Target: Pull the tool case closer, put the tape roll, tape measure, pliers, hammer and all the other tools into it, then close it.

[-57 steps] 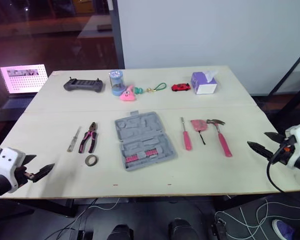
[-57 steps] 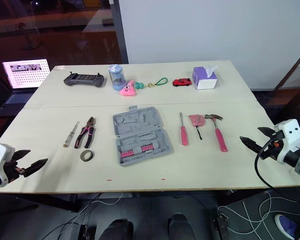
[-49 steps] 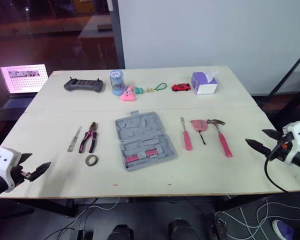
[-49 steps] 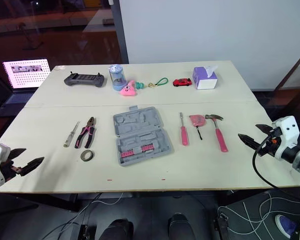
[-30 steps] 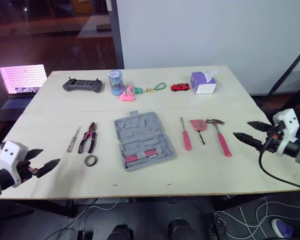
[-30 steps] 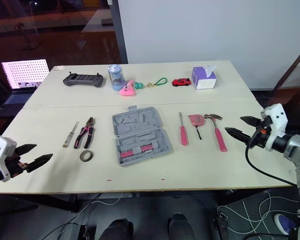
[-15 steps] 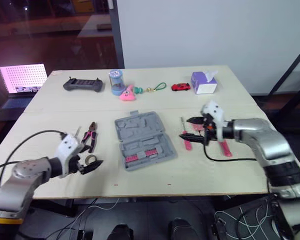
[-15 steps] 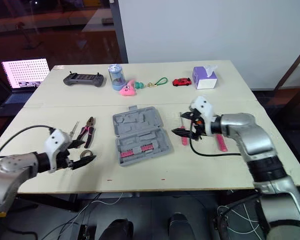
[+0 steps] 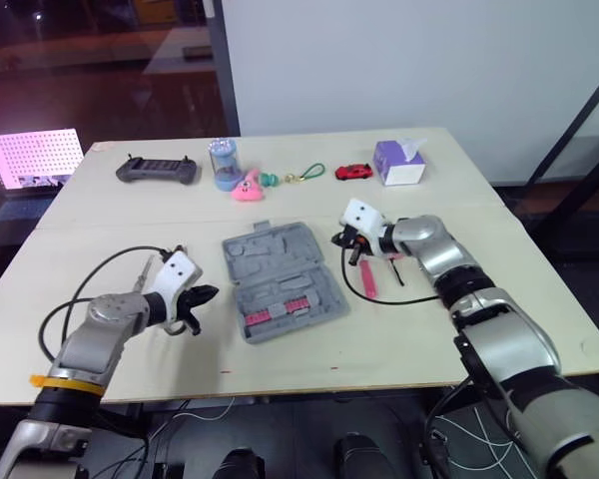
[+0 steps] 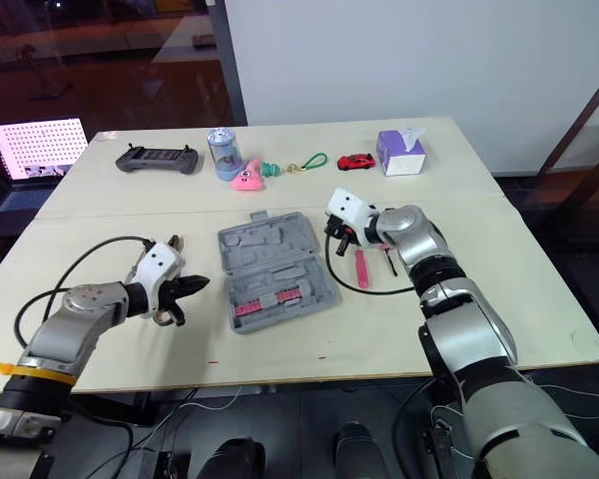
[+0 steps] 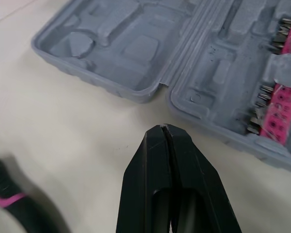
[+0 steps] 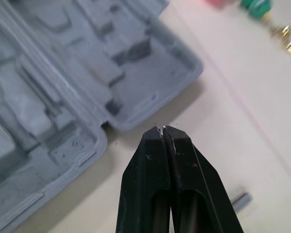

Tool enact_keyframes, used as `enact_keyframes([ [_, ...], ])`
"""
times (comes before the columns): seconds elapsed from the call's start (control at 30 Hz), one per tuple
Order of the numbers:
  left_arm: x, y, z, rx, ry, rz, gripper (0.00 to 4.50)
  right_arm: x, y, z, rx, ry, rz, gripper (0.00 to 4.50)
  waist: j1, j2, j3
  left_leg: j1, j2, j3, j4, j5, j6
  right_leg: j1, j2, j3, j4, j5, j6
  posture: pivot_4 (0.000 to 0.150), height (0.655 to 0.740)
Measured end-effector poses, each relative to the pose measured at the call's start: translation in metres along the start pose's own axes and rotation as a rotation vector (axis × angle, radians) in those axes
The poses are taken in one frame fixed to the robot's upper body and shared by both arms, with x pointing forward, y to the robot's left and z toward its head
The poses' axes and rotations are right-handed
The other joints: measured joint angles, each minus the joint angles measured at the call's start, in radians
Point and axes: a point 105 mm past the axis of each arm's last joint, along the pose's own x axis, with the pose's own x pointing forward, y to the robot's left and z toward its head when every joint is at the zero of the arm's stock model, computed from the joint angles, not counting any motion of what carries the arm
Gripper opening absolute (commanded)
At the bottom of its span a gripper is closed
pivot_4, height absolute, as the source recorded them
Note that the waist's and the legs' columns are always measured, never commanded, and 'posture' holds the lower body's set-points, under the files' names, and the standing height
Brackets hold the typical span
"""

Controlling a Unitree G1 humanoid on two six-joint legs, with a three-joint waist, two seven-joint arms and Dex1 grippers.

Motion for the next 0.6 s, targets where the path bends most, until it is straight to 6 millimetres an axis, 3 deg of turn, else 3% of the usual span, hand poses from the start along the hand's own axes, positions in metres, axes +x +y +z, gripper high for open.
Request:
enact_keyframes([
  [0.1,0.005,0.009,0.001,-0.002,0.027,0.013,0.04,0.007,0.005,-0.009,-0.084,0.067,0.001,0.08,-0.005,0.000,0.000,0.000,0.000,0.000,0.000,0.001,-0.001,0.000,0.000,0.000,0.001,0.000,0.000,0.150,0.7400],
  [0.33,0.016,0.007,-0.022,-0.045,0.109,-0.009,0.04,0.022,0.020,-0.009,-0.172,0.118,0.023,0.08,-0.031,0.000,0.000,0.000,0.000,-0.001,-0.001,0.001,-0.001,-0.001,0.000,0.000,0.001,0.000,0.000,0.150,0.7400],
  [0.6,0.036,0.008,-0.016,-0.036,0.092,-0.020,0.04,0.040,0.038,-0.005,-0.227,0.156,0.034,0.08,-0.030,0.001,-0.001,0.000,-0.001,-0.001,0.000,0.001,-0.002,-0.001,0.000,0.000,0.003,0.000,0.000,0.150,0.7400],
])
